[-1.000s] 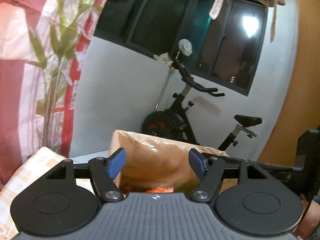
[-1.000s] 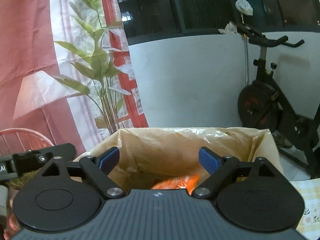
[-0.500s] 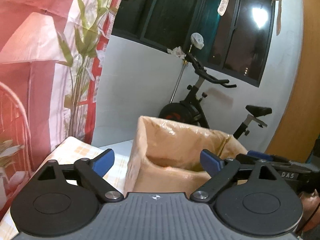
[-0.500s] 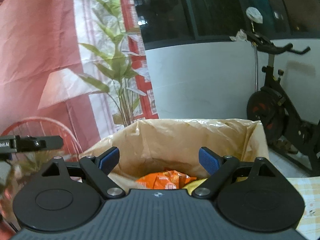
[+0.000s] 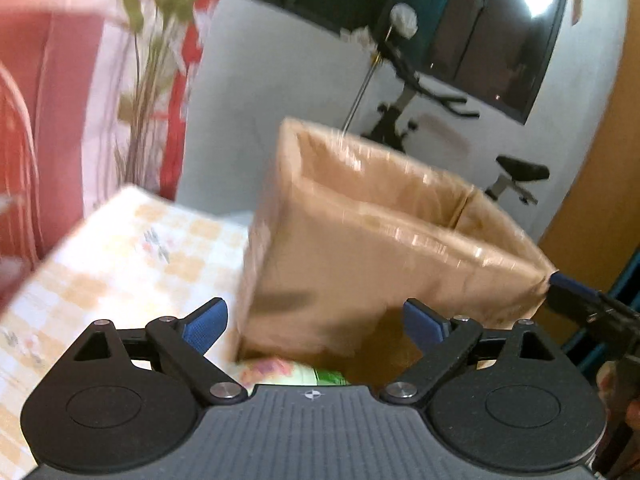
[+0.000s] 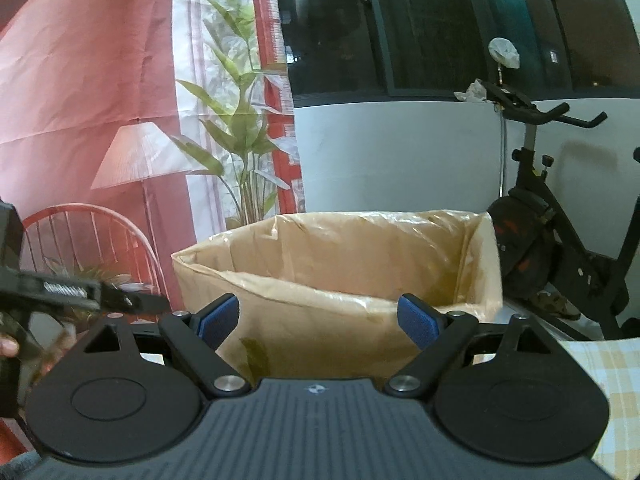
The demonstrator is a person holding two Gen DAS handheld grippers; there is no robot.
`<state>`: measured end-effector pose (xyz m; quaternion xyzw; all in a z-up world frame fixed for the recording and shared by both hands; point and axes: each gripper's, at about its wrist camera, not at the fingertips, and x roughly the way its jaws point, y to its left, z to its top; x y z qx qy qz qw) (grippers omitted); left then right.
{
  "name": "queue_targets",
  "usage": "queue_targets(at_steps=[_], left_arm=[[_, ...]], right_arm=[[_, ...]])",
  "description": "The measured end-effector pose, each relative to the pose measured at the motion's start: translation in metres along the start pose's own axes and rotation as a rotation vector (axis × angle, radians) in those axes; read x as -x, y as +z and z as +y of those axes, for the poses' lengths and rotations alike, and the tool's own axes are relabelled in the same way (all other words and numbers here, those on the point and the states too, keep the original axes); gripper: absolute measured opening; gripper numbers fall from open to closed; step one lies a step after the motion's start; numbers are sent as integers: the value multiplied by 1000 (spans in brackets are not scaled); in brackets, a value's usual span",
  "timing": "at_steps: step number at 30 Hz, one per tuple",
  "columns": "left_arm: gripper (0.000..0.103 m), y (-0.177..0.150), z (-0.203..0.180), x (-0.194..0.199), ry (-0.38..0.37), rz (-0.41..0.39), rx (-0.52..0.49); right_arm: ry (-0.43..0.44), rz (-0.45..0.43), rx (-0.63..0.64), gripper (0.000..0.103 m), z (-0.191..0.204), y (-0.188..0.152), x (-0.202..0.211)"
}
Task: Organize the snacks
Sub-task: 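Move both tools back toward the snack pile, then grasp the green vegetable-chip bag with the left tool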
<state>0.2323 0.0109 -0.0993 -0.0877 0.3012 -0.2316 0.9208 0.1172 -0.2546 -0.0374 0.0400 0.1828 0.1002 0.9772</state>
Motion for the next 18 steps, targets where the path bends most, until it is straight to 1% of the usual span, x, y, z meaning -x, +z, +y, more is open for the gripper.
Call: queue_targets(at_steps=[2,3,5,7,10,13,18], left_arm=[[96,-6,2,-13,-13,46,6],[98,-10,1,-20,-7,77,0],[102,-17,0,-31,4,142,-18],[103,-26,-2,-40,3,198,-50],[103,-37,-2,-43,64,224,-99],[103,-47,4,-49,111,276,-101],[103,-54,15,-51,105,313,-94]], right_arm=[[-4,-7,-25,89,-2,-4,3],[-1,-8,-41,89,-4,-6,5],[-1,-10,-71,89,-8,-10,8],[-5,-9,-84,89,-11,-14,10],[-8,-4,-102,89,-15,-19,13],[-10,5,-129,89,-19,-26,15],[-15,25,-156,89,-22,-38,17]])
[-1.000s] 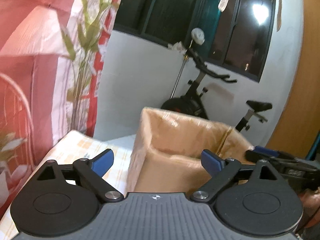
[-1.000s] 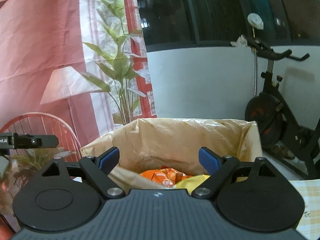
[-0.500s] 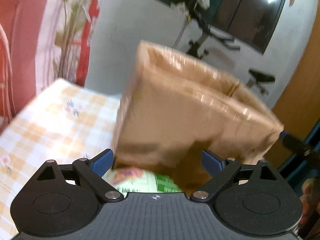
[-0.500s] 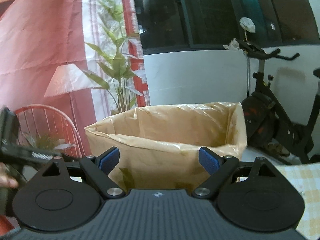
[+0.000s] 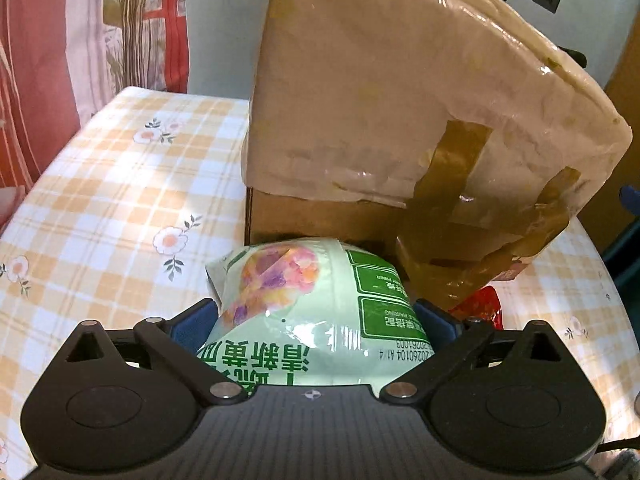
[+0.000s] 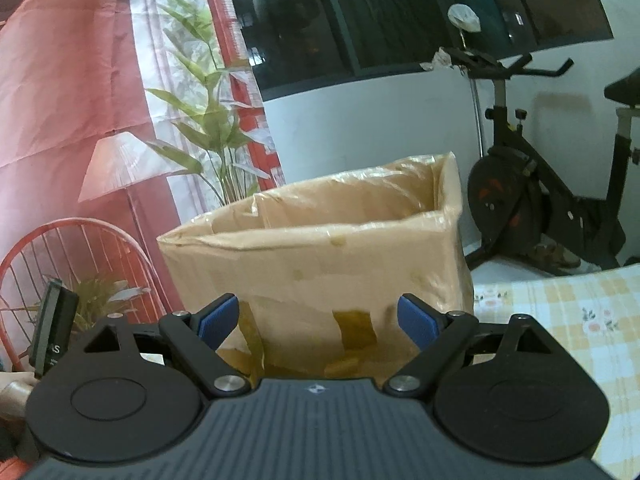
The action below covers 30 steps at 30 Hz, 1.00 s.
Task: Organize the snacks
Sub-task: 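Grasp the green vegetable-chip bag with the left tool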
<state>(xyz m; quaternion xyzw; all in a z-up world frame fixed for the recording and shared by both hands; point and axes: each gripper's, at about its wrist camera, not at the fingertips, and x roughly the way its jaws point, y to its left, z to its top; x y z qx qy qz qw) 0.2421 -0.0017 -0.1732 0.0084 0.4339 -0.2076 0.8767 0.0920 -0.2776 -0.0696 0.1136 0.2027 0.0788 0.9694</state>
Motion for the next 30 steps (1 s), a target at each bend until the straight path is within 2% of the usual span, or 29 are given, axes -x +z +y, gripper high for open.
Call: queue_targets(at_steps=[5,8,10,15,21,25,30], left_arm=[[102,-1,-8,1,14,11,-41],[95,-3,-17,6,24,-17,-64],[91,-4,-15,15,16,-53,-47],[89,-15,-12,48,-23,-168,-5],[89,-36,-21,85,19,-315,32],[89,-52,-27,100,77,-402,94],[89,-64,-23,113,126,-483,154]], right_arm=[[-23,41,-24,89,-7,-14,2],[-39,62,-37,89,-13,-21,4],[-52,86,-51,89,-18,-28,5],[-66,163,-43,89,-23,-46,4],[-85,235,34,87,-26,-76,3],[-117,309,134,79,-22,-102,-3],[-116,306,164,67,-22,-114,-3]])
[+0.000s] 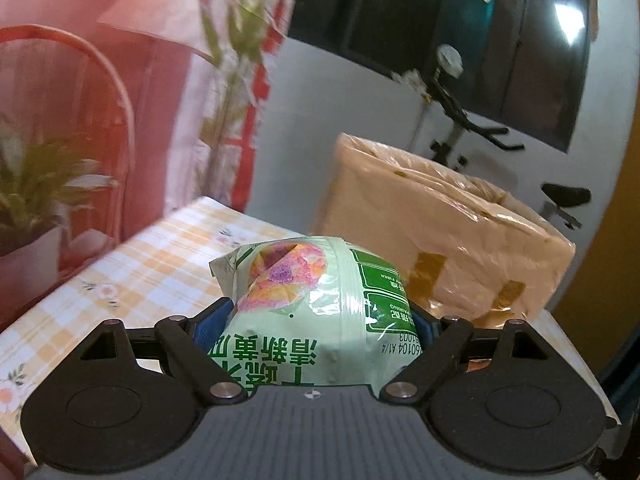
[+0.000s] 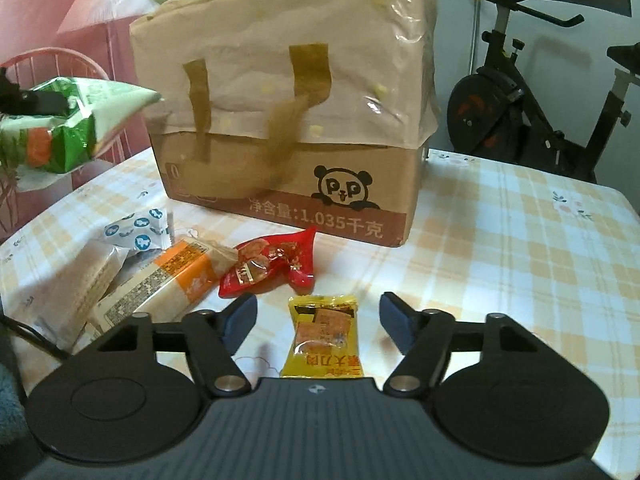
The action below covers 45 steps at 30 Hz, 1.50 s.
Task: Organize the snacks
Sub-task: 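Grasp the green vegetable-chip bag with the left tool, then grasp the small yellow snack packet with the right tool while the left tool holds the green bag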
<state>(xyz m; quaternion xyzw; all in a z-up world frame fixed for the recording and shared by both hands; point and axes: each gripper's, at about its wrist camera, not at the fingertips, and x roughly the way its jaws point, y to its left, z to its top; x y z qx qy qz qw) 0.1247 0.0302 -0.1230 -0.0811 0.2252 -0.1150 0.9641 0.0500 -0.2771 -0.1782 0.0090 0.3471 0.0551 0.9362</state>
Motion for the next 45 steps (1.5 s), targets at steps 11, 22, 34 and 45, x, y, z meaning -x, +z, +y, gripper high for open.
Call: queue_targets(at_steps=[11,22,34,45], left_arm=[[89,-14,2,5,66,-6,26],[89,-22,2,0,48,24,12],[89,-24,1,-1,43,34,9],[85,-4,12,20,77,-95,58]], right_arm=[[10,22,-36,55,-8,-7,-9],[-15,59,75,52,8,-8,-17],[15,45,66,35,5,-8,-15],[22,-65,-5,35,-6,-3,6]])
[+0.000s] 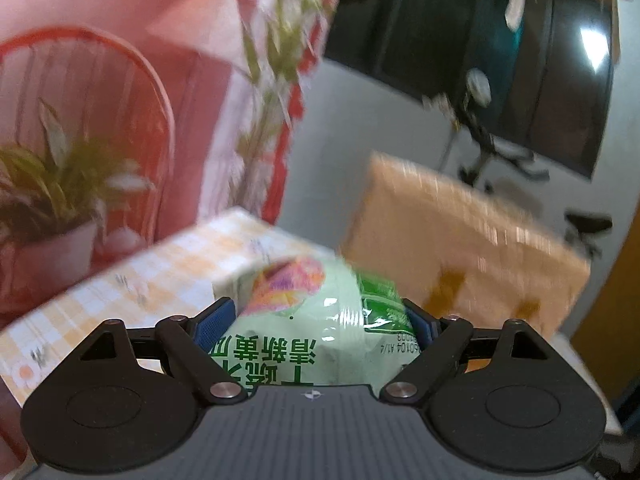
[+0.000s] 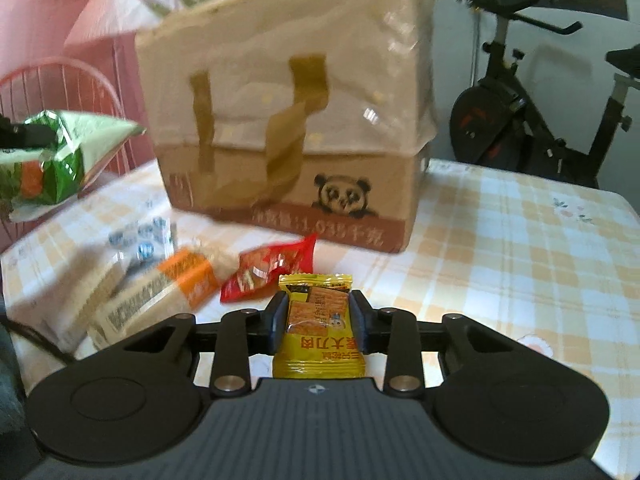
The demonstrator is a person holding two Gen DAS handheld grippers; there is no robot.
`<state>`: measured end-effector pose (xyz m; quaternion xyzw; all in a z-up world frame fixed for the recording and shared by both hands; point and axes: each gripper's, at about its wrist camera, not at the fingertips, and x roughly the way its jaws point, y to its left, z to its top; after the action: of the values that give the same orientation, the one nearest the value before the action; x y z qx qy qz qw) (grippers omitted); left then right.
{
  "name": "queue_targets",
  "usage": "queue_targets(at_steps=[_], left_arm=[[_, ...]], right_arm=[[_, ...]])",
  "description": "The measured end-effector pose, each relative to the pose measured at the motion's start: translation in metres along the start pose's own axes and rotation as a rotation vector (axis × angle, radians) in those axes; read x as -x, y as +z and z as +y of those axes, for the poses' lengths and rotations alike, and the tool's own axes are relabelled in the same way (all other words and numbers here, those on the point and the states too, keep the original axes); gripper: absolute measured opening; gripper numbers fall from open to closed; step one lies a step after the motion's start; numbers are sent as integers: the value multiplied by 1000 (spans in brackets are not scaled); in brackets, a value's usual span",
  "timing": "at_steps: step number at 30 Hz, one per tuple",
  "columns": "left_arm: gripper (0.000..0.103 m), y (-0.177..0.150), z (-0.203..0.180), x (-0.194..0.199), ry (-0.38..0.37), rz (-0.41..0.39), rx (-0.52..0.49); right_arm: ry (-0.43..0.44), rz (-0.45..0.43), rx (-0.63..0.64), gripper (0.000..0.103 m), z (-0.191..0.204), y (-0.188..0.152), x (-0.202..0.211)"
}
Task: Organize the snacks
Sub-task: 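Grasp the small yellow snack packet with the right tool while the left tool holds the green bag, then lift the green bag and yellow packet and carry both over the box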
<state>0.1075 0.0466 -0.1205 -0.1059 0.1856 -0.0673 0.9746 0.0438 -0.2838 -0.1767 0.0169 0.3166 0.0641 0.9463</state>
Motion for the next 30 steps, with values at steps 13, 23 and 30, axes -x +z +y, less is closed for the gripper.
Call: queue_targets(at_steps=[13,23,30], left_arm=[[61,4,-1,-28,-135,271,-5],[90,-9,29,-9,-269,531,30],[95,-25,27,2,-264,635,-105]], right_arm=[[30,-100,-12,35,-4,24,21],[36,-77,-39,35,-7,13,15],[42,-74,-43,35,-6,10,14]])
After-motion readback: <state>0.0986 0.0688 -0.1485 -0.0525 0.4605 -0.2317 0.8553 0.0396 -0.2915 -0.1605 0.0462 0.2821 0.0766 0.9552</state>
